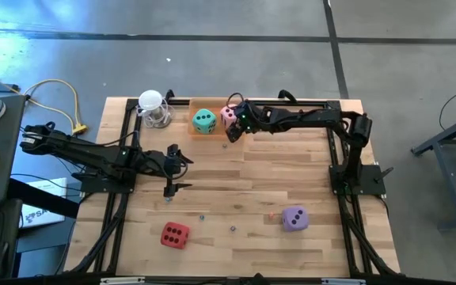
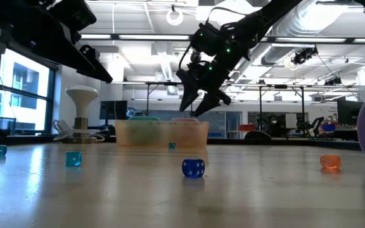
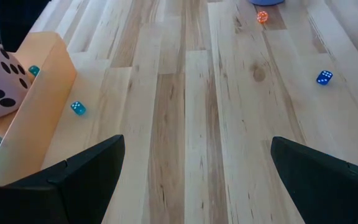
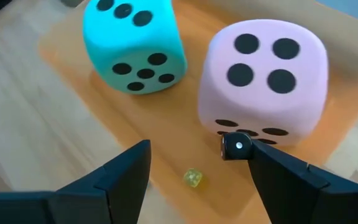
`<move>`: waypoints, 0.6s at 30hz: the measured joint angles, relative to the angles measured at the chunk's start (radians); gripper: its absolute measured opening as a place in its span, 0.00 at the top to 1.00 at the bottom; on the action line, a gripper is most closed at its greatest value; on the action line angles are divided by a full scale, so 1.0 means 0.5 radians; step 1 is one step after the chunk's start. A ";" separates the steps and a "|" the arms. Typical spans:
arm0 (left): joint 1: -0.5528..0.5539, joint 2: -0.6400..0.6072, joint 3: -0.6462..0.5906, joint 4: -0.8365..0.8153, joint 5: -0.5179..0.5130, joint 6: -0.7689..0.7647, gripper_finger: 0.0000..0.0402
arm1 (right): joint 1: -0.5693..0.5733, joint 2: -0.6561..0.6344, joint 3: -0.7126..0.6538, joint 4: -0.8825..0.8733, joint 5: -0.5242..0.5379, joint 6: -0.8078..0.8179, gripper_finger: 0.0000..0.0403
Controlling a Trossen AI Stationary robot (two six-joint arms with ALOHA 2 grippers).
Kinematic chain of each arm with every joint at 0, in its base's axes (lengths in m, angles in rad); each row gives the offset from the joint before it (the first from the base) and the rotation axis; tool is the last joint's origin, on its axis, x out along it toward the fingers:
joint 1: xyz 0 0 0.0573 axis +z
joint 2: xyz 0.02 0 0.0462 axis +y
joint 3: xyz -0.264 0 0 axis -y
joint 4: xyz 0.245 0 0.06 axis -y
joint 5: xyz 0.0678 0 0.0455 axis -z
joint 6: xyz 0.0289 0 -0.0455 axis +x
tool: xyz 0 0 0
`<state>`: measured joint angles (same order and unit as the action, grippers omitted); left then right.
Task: Pick & Place Dice
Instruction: Put the small black die into the bin
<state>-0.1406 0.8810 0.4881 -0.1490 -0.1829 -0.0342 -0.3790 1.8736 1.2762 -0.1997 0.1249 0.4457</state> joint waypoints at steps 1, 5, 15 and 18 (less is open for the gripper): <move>0.000 -0.001 0.000 -0.001 0.000 0.000 0.02 | 0.005 0.000 0.000 0.001 0.000 -0.009 0.36; 0.000 -0.001 0.000 -0.001 0.000 0.000 0.02 | 0.016 0.000 0.000 0.027 0.000 -0.012 0.37; 0.000 -0.001 0.000 0.000 -0.001 0.014 0.02 | 0.011 -0.001 0.001 -0.019 0.013 -0.053 0.67; 0.000 -0.001 0.000 0.000 -0.001 0.014 0.02 | 0.011 -0.001 0.001 -0.047 0.012 -0.065 0.88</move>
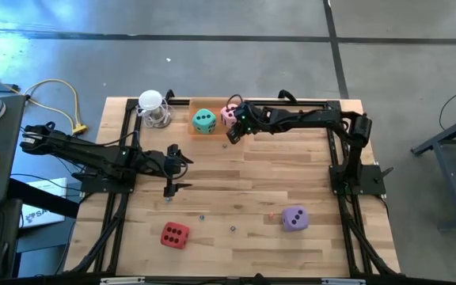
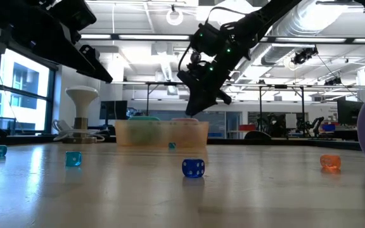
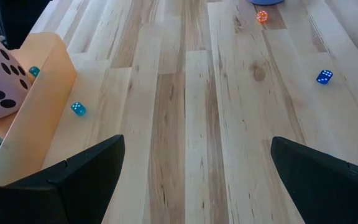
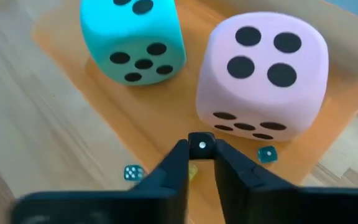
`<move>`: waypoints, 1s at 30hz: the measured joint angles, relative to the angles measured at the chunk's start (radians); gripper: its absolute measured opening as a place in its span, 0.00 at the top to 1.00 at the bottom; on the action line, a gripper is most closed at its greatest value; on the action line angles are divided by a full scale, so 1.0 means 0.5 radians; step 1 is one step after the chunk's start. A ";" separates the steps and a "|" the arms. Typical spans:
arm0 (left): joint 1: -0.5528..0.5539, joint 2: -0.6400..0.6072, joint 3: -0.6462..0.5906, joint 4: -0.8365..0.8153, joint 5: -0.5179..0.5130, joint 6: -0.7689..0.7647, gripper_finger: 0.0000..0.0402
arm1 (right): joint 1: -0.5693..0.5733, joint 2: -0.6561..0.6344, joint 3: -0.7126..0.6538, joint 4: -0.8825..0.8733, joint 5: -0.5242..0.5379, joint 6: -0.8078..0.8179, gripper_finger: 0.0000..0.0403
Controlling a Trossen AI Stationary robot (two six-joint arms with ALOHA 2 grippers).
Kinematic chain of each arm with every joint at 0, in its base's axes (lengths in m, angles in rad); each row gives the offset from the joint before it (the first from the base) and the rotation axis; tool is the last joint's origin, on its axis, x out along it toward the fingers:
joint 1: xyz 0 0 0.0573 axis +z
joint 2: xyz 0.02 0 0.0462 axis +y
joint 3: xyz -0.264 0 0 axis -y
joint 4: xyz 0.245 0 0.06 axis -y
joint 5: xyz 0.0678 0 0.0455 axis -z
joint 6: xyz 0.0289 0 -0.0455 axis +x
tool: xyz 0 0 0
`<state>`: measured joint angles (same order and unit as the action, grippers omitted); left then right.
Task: Pick & Place Dice
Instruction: Put the small black die into the bin
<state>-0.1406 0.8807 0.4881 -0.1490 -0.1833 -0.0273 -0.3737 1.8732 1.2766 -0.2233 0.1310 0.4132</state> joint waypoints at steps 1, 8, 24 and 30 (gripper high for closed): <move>0.000 0.000 0.000 0.000 0.000 0.000 0.02 | 0.000 0.000 0.000 -0.014 0.001 -0.016 0.92; 0.000 0.001 0.000 0.000 0.000 0.000 0.02 | 0.002 0.000 0.000 0.022 0.009 -0.050 0.79; 0.062 0.000 0.000 0.135 -0.153 0.110 0.02 | 0.004 -0.002 0.000 0.103 -0.070 0.067 0.30; 0.343 0.000 -0.077 0.528 -0.218 0.314 0.02 | 0.089 -0.002 0.000 0.220 -0.208 -0.191 0.30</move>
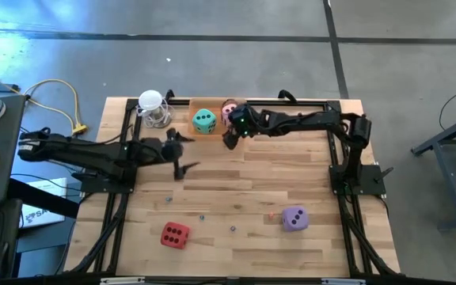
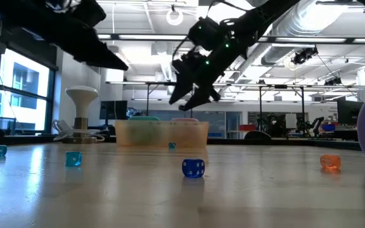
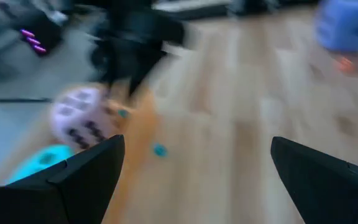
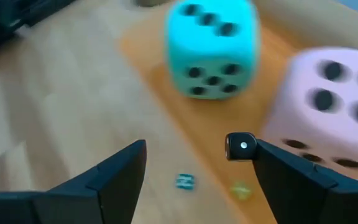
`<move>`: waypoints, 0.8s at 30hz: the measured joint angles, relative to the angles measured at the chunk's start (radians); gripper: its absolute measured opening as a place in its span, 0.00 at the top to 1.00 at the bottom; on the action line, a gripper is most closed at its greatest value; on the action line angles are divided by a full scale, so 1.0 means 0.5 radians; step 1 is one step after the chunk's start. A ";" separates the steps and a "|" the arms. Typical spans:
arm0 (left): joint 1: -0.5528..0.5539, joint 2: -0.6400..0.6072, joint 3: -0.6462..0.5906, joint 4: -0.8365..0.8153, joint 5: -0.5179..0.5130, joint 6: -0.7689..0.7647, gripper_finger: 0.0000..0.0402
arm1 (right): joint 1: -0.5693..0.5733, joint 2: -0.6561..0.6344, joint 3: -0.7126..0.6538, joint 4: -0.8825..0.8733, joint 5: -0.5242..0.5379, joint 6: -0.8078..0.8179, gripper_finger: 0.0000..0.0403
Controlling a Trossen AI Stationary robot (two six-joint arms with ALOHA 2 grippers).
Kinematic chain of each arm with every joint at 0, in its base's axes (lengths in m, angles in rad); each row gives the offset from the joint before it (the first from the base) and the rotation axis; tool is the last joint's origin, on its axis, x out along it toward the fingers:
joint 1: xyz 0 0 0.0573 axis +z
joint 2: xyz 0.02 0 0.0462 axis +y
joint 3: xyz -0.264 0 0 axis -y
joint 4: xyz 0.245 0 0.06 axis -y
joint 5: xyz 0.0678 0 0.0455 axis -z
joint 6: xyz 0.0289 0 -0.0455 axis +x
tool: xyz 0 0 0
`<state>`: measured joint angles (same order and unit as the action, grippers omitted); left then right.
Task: Pick & Place Dice
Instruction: Put the small black die into the bin, then put the large purple die into the bin
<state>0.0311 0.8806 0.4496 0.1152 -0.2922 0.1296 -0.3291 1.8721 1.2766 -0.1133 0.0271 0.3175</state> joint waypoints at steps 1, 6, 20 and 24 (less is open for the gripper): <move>0.074 0.001 -0.035 0.118 0.006 0.022 0.02 | 0.022 0.000 0.000 0.017 0.001 -0.060 0.31; 0.509 0.136 -0.224 0.896 0.172 -0.027 0.02 | 0.123 0.000 0.000 0.139 0.191 -0.355 0.31; 0.944 1.409 -0.140 2.408 0.549 -0.155 0.02 | 0.138 0.000 0.000 0.309 0.452 -0.647 0.31; 0.941 1.483 -0.108 2.458 0.548 -0.155 0.02 | 0.120 0.000 0.000 0.303 0.456 -0.648 0.31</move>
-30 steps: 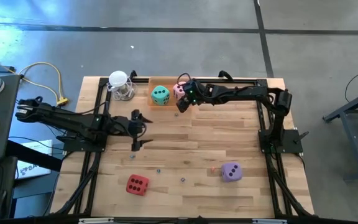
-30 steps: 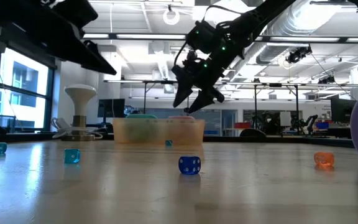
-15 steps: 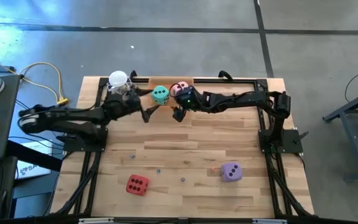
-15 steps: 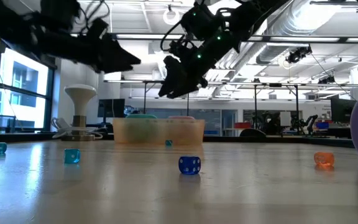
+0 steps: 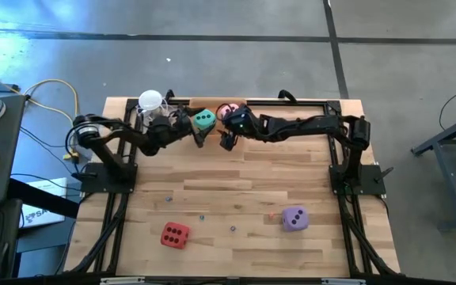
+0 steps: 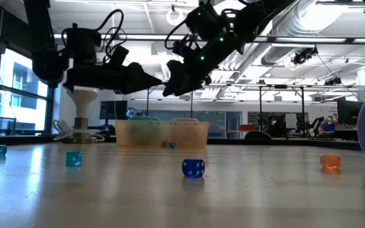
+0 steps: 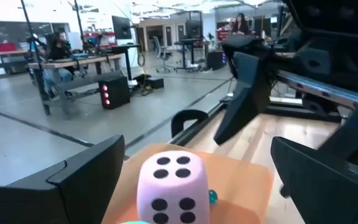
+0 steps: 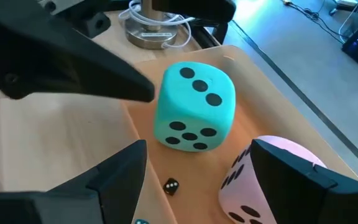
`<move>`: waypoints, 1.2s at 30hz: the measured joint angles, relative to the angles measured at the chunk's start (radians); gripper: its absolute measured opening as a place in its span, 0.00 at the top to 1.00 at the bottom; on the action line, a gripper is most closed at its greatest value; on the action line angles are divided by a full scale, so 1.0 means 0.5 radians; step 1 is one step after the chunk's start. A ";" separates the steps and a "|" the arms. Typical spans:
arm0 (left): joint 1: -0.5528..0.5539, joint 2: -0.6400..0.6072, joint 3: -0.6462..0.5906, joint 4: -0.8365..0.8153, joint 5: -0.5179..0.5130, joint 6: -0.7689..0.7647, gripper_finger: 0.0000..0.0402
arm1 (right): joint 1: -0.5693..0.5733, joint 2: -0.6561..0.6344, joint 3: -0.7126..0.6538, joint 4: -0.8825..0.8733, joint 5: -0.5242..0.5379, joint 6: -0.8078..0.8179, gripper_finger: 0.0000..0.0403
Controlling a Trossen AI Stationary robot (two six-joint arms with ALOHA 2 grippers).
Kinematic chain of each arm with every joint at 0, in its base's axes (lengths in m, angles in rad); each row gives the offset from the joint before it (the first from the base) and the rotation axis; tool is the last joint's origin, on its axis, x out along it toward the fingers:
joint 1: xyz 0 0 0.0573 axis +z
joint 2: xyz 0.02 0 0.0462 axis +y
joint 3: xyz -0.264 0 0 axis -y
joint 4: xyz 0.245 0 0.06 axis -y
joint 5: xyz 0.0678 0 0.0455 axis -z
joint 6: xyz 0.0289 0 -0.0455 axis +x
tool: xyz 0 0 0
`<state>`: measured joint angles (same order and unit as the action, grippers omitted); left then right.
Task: Pick & Place Dice
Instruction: Put the large purple die into the bin
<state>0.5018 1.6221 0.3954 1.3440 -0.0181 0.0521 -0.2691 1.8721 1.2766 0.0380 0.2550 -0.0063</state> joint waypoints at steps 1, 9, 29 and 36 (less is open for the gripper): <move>0.000 0.000 0.000 0.001 0.000 0.000 0.02 | -0.001 0.000 0.000 0.001 0.000 -0.013 0.31; -0.001 -0.204 -0.011 -0.338 0.374 -0.059 0.02 | 0.114 -0.065 0.000 -0.137 0.168 -0.100 0.31; -0.202 -1.173 -0.016 -1.834 0.727 0.164 0.02 | 0.895 -0.599 0.001 -2.026 0.693 1.561 0.31; -0.377 -1.160 -0.017 -2.038 0.724 0.148 0.02 | 1.117 -0.600 -0.002 -2.433 0.547 2.546 0.31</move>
<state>0.3131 1.0423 0.3870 0.3249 0.3436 0.1260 0.2895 1.5723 1.2758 -1.1787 0.5287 1.2669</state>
